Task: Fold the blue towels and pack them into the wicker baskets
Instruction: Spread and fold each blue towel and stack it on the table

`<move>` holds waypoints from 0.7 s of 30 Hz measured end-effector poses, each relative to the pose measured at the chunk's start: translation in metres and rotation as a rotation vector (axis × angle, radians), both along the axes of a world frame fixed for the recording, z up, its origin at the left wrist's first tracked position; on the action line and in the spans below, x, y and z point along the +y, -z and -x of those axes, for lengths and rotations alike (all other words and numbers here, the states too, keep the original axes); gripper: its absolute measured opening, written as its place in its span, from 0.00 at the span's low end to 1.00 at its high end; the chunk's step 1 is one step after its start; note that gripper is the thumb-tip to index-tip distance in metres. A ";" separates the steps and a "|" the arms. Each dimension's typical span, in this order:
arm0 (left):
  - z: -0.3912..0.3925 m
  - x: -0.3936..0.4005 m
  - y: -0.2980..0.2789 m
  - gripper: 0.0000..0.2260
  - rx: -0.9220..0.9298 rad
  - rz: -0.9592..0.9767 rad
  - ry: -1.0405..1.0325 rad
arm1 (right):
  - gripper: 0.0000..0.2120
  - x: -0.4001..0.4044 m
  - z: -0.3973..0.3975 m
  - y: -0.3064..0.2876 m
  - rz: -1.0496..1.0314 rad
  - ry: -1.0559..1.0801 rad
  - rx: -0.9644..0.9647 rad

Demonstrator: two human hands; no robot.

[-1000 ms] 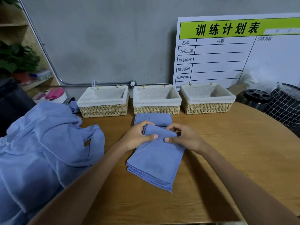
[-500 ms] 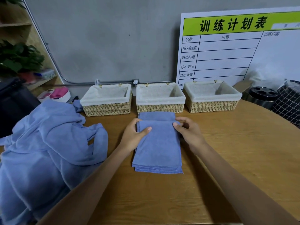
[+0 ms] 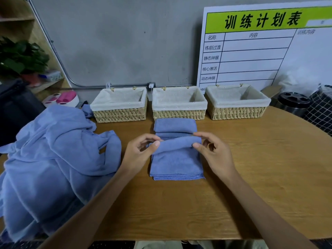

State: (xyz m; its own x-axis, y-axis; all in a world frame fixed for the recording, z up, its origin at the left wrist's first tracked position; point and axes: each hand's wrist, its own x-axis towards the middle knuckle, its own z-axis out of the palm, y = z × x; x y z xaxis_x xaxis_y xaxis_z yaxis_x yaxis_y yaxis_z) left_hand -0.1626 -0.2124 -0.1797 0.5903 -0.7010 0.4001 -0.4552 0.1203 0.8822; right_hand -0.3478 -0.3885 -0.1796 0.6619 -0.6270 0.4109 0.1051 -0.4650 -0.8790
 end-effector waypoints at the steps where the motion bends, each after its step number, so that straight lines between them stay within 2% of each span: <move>1: 0.003 0.002 0.002 0.09 0.006 0.014 0.006 | 0.13 0.001 0.005 0.002 -0.019 -0.017 0.002; 4: 0.008 0.004 0.004 0.10 0.005 0.024 0.020 | 0.10 0.005 0.018 0.005 -0.055 -0.057 0.000; 8: 0.010 -0.002 0.002 0.04 -0.009 -0.033 0.007 | 0.08 0.008 0.024 0.010 -0.043 -0.062 0.030; 11: 0.010 -0.008 -0.004 0.05 -0.060 -0.168 -0.028 | 0.06 0.012 0.018 0.009 -0.007 -0.060 0.062; 14: 0.009 -0.018 -0.012 0.06 -0.206 -0.325 -0.013 | 0.02 0.012 0.005 0.003 0.104 -0.007 0.149; 16: 0.010 -0.023 -0.012 0.07 -0.276 -0.397 0.040 | 0.06 0.011 -0.005 -0.002 0.218 0.058 0.240; 19: 0.010 -0.024 0.006 0.18 -0.413 -0.495 0.032 | 0.14 0.013 -0.014 0.001 0.340 0.131 0.368; 21: 0.013 -0.020 0.020 0.26 -0.401 -0.563 -0.004 | 0.14 0.015 -0.014 0.010 0.386 0.154 0.408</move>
